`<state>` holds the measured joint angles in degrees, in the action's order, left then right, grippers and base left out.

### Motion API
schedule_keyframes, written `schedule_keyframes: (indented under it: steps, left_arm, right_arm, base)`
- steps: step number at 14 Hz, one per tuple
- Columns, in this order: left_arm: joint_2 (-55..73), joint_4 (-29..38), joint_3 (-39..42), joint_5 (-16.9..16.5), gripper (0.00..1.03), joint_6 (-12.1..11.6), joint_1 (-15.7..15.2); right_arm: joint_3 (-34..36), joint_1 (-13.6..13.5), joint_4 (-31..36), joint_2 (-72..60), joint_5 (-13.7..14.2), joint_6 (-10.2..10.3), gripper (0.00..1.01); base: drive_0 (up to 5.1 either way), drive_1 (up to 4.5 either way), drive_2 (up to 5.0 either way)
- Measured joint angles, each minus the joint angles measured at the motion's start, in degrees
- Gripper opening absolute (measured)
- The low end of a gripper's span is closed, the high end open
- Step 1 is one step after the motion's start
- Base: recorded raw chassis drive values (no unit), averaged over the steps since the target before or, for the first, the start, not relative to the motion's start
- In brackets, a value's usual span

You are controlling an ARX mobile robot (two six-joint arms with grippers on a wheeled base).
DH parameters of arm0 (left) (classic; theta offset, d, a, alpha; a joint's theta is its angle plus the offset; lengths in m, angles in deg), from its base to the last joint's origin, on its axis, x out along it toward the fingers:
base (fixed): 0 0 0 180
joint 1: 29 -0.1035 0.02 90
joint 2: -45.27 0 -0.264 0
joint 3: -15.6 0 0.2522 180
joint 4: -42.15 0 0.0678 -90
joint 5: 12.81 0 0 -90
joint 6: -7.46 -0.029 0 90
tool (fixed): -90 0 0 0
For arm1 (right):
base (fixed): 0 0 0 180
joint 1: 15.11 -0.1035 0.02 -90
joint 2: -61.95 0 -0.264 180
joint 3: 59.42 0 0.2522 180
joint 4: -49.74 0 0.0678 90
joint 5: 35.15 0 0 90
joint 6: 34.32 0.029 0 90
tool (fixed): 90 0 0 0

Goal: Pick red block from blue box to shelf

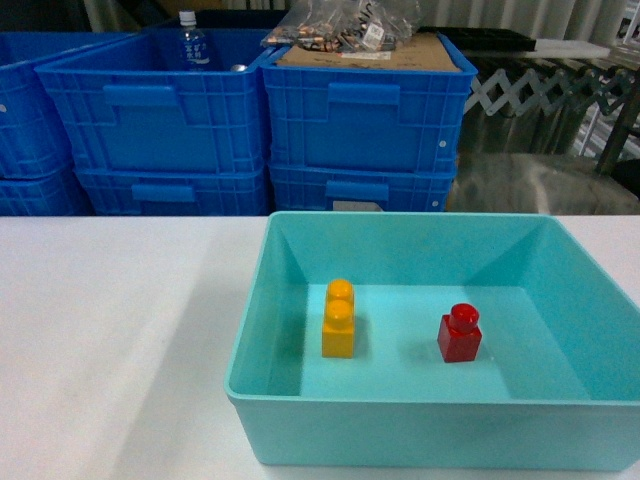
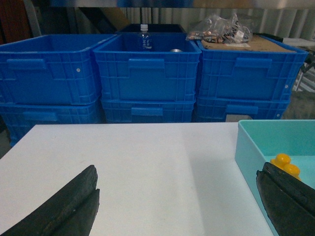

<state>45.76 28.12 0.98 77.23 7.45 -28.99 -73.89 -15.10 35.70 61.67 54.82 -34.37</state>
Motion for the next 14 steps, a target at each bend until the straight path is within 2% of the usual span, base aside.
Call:
schedule_keyframes:
  steps: [10, 11, 12, 13, 14]
  left_arm:
    - [0.0, 0.0, 0.0, 0.0, 0.98, 0.0, 0.0]
    - [0.0, 0.0, 0.0, 0.0, 0.98, 0.0, 0.0]
    - [0.0, 0.0, 0.0, -0.1, 0.98, 0.0, 0.0]
    - [0.0, 0.0, 0.0, 0.0, 0.98, 0.0, 0.0]
    - [0.0, 0.0, 0.0, 0.1, 0.98, 0.0, 0.0]
  right_arm:
    - [0.0, 0.0, 0.0, 0.0, 0.0, 0.0, 0.98]
    - [-0.6, 0.9, -2.5, -0.7, -3.1, -1.2, 0.98]
    - [-1.6, 0.2, -4.2, -5.1, -7.2, -4.4, 0.98]
    - [-3.3, -4.7, -3.3, -10.6, -7.2, -6.0, 0.98]
    - [-6.7, -10.2, 0.3, -17.2, -5.3, -6.3, 0.98]
  base:
    - [0.0, 0.00, 0.0]
    - [0.0, 0.00, 0.0]
    - [0.0, 0.00, 0.0]
    - [0.0, 0.00, 0.0]
    - [0.0, 0.00, 0.0]
